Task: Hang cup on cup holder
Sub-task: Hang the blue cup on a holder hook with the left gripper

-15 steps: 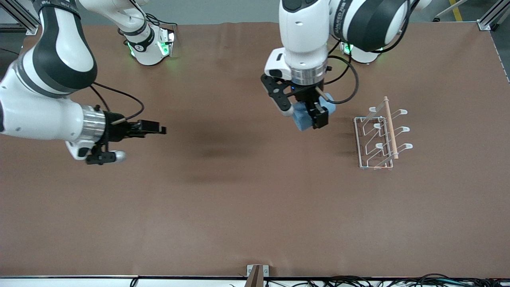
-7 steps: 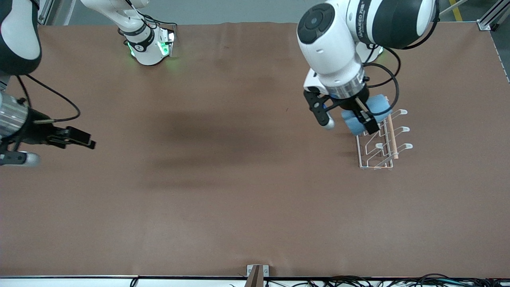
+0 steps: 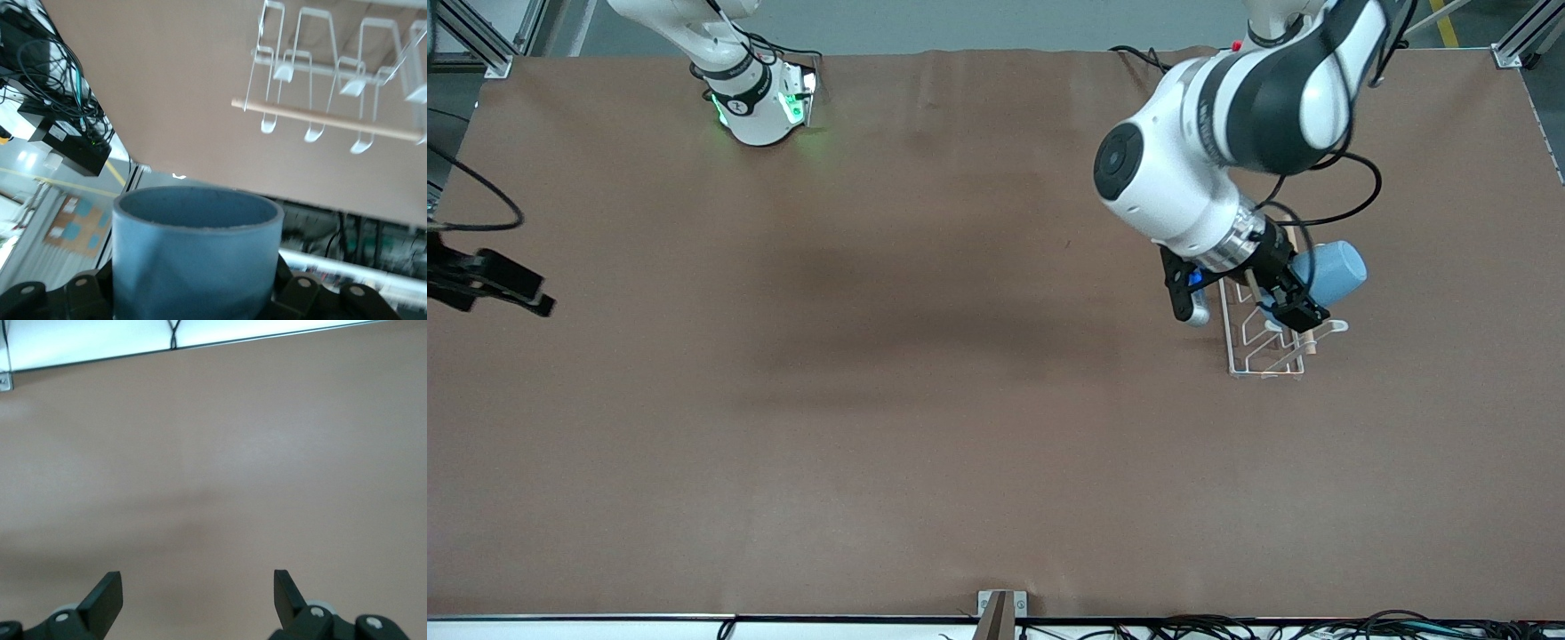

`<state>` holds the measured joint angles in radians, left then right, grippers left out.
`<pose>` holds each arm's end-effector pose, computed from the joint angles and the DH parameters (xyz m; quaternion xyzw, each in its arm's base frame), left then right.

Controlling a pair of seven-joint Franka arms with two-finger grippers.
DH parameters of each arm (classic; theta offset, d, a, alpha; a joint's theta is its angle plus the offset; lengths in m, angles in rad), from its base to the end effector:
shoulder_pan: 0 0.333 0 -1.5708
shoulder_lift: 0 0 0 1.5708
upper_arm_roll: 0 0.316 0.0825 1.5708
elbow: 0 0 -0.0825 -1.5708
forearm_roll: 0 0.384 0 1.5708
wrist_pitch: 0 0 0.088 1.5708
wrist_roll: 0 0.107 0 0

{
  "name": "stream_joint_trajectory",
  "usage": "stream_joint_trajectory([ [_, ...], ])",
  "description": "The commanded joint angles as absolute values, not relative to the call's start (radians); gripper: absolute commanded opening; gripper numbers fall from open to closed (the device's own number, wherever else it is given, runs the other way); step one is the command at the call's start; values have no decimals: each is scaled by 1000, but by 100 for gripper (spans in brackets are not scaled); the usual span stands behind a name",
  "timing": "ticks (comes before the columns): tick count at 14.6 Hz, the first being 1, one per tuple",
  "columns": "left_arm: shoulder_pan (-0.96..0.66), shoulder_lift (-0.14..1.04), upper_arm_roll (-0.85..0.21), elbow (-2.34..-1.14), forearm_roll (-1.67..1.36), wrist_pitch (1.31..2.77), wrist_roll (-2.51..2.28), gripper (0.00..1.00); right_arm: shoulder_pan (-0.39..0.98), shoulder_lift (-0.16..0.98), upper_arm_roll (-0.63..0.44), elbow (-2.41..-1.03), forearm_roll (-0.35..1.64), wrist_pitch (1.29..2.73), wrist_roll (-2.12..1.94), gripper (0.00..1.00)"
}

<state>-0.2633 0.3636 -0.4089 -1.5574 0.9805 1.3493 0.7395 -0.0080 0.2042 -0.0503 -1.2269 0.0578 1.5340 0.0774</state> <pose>0.5597 -0.2709 0.4596 -0.6514 0.5945 0.2532 0.3977 0.6116 -0.0253 0.6637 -0.9963 0.0644 -0.0513 0.0242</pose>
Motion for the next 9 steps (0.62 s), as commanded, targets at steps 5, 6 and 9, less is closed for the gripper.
stream_joint_trajectory([
  [5,-233,428,-411,-1716,1141,1339,784,59,-60,2,-35,-1362,44,1451,23,100],
  [6,-224,429,-411,-1726,1144,1339,804,59,-60,-43,-31,-1421,44,1460,26,100],
  [9,-215,462,-410,-1756,1153,1339,844,59,-55,-104,-21,-1494,25,1462,26,100],
])
